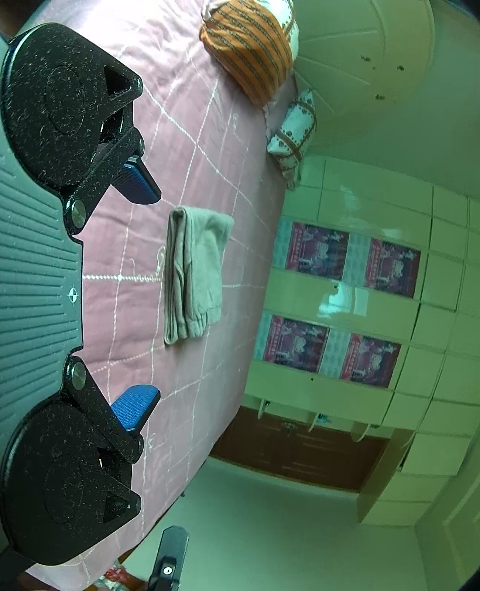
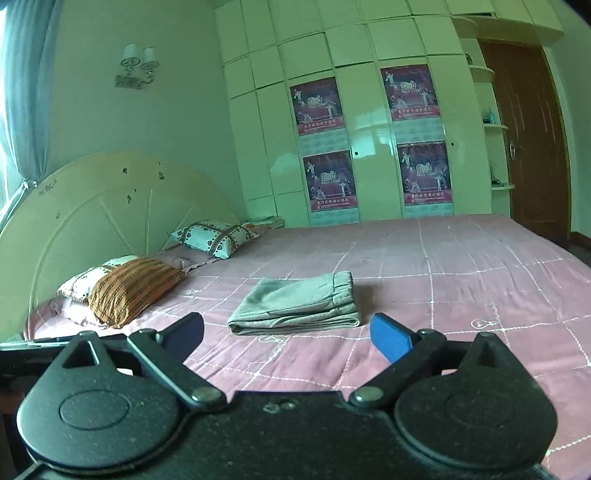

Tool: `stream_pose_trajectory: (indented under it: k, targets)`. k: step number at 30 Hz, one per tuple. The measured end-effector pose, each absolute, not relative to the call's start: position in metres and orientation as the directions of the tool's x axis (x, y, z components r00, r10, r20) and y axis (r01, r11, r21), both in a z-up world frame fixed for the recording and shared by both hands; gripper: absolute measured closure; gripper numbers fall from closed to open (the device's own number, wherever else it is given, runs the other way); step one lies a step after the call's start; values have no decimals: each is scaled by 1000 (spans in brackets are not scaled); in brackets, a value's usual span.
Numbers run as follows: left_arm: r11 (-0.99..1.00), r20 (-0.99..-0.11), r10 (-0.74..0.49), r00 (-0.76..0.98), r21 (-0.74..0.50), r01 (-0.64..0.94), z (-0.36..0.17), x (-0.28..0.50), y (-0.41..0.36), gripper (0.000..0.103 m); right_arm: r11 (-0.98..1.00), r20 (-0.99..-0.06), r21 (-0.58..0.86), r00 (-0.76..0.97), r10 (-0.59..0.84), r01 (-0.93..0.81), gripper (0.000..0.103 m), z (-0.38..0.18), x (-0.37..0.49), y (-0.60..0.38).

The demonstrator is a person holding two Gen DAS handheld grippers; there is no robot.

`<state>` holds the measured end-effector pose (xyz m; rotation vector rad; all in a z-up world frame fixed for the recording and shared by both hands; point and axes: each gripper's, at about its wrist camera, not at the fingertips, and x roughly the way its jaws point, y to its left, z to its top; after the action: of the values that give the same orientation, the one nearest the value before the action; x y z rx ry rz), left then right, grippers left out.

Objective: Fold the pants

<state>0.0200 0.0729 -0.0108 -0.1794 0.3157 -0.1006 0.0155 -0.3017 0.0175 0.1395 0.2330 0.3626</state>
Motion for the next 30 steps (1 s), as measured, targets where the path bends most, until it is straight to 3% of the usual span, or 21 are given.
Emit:
stream_pose_trajectory:
  k: [13, 19, 30]
  targets:
    - [967, -286, -175, 942, -228, 110, -7, 10, 75, 0, 949, -220, 111, 924, 313, -295, 13, 21, 6, -274]
    - [981, -279, -157, 947, -151, 118, 1, 7, 60, 0, 949, -225, 108, 923, 314, -296, 13, 19, 4, -271]
    - [982, -282, -148, 948, -152, 108, 3, 8, 59, 0, 949, -229, 124, 922, 312, -290, 13, 19, 6, -278]
